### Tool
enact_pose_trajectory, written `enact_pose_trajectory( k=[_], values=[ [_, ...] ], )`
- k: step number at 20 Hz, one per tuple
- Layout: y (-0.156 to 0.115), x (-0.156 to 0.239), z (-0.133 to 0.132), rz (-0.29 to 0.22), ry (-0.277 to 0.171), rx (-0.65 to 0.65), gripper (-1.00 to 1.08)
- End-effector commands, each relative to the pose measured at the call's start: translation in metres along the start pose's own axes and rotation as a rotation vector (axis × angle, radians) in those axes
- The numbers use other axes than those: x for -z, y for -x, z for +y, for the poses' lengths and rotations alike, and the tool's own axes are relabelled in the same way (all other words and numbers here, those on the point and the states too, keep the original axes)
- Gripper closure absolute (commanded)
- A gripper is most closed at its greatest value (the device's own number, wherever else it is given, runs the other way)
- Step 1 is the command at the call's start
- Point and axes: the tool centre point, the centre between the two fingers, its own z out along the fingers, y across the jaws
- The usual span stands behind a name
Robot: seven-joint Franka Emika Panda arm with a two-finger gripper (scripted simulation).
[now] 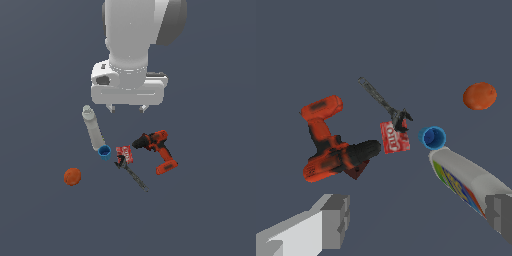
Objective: Pick up a designated object from a clutter of objects.
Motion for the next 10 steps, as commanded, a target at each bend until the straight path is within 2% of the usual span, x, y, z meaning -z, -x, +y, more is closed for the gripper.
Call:
enact_pose_trajectory(
  k=[1,10],
  values=[
    [0.0,0.0,0.0,0.0,0.0,0.0,-0.6],
    [0.002,-0.004,-0.016,-0.014,-0.009,0.031,-0.6]
  ],
)
